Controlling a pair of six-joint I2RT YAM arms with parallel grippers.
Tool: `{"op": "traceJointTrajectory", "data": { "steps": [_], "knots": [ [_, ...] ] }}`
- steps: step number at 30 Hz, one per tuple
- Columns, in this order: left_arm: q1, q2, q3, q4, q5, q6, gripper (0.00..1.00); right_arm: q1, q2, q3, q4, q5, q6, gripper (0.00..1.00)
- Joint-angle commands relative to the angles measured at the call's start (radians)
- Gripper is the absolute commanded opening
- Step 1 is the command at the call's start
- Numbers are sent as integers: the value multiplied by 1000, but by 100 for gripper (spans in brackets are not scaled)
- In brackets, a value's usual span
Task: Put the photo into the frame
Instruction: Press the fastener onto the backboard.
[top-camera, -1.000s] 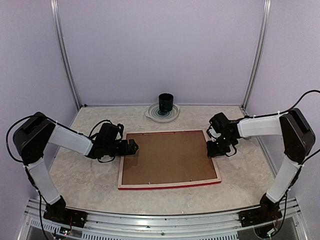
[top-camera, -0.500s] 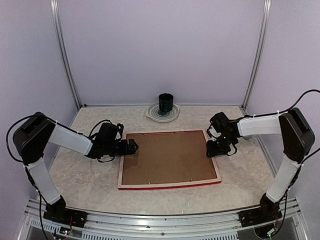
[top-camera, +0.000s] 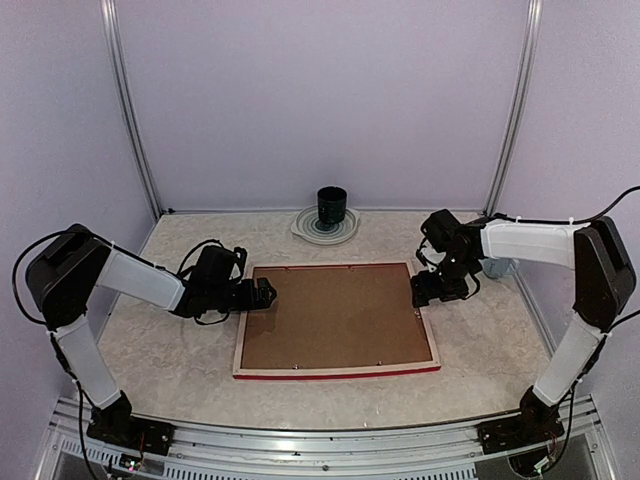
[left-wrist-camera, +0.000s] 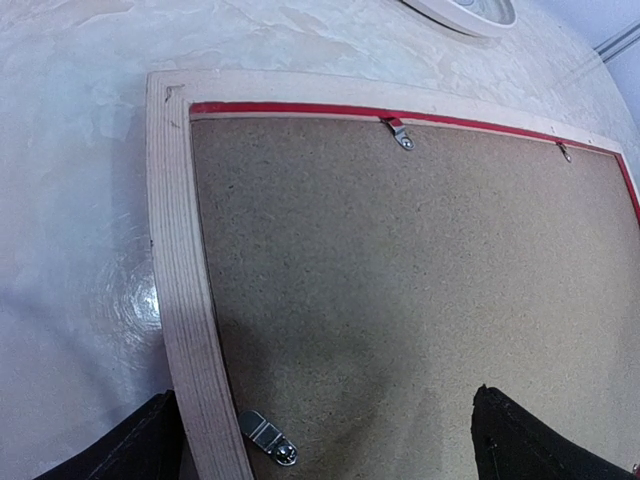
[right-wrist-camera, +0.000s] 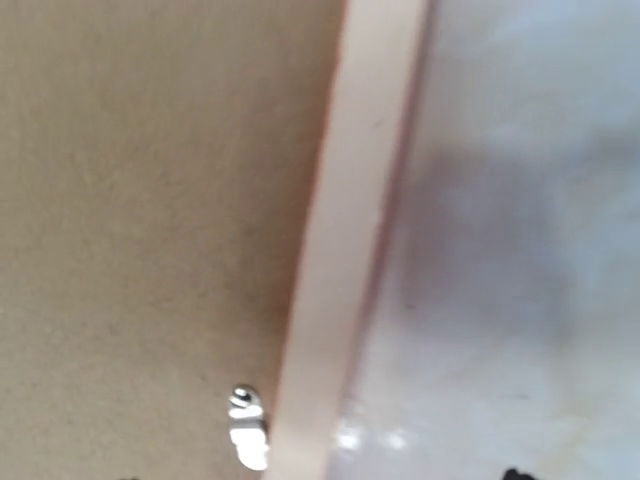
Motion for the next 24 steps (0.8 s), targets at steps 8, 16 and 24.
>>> {"op": "traceJointTrajectory", "data": {
  "steps": [8, 16, 24],
  "knots": [
    [5, 22, -30, -65, 55, -19, 99, 2, -26, -4, -114, 103, -14, 76],
    [5, 13, -33, -63, 67, -19, 99, 28, 28, 41, -118, 89, -16, 68],
    [5, 29, -25, -65, 72, -18, 99, 48, 120, 108, -123, 107, -17, 65]
  ]
}}
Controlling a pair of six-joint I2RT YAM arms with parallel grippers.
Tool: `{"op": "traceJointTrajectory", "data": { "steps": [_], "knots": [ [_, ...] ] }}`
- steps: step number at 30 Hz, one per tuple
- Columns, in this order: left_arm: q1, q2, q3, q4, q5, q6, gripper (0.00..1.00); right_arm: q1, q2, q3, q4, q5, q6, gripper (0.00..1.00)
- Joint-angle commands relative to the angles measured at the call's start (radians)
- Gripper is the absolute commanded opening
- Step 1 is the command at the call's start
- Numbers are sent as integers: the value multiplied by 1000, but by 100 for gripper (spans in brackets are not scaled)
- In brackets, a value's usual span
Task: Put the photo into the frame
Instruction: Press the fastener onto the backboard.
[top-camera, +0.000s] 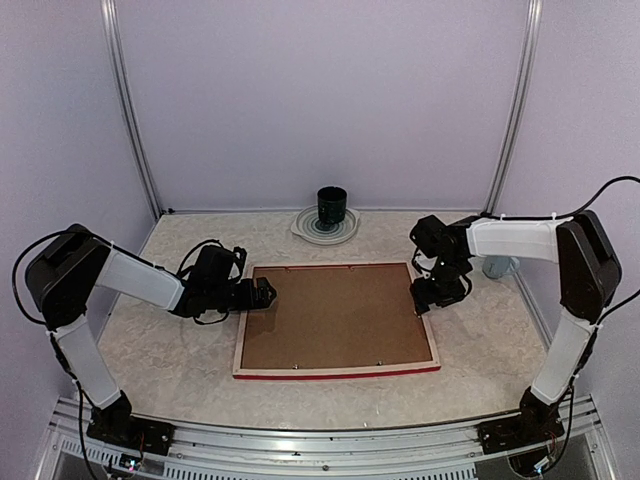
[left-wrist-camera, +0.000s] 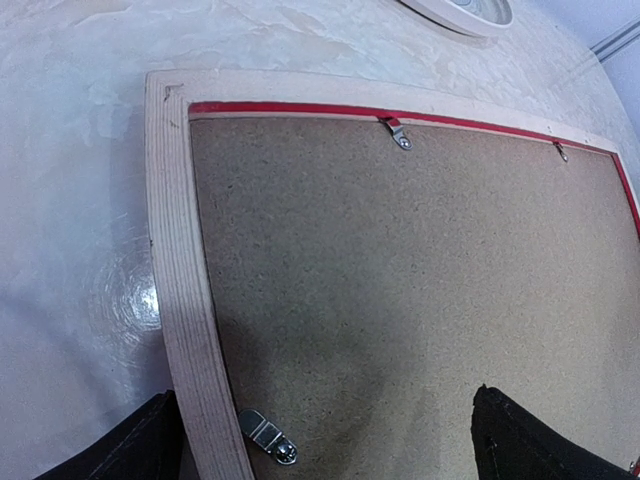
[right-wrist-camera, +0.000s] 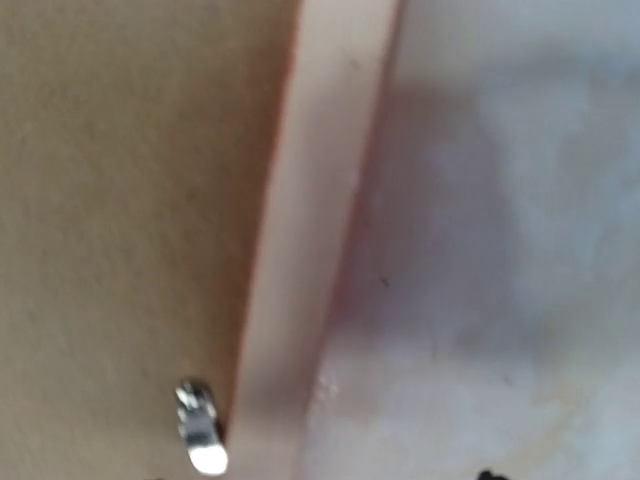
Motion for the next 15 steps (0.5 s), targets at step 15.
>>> {"op": "traceJointTrajectory", "data": {
  "steps": [15],
  "knots": [
    [-1, 45, -15, -72, 52, -15, 99, 26, 113, 43, -18, 54, -26, 57]
  ]
}}
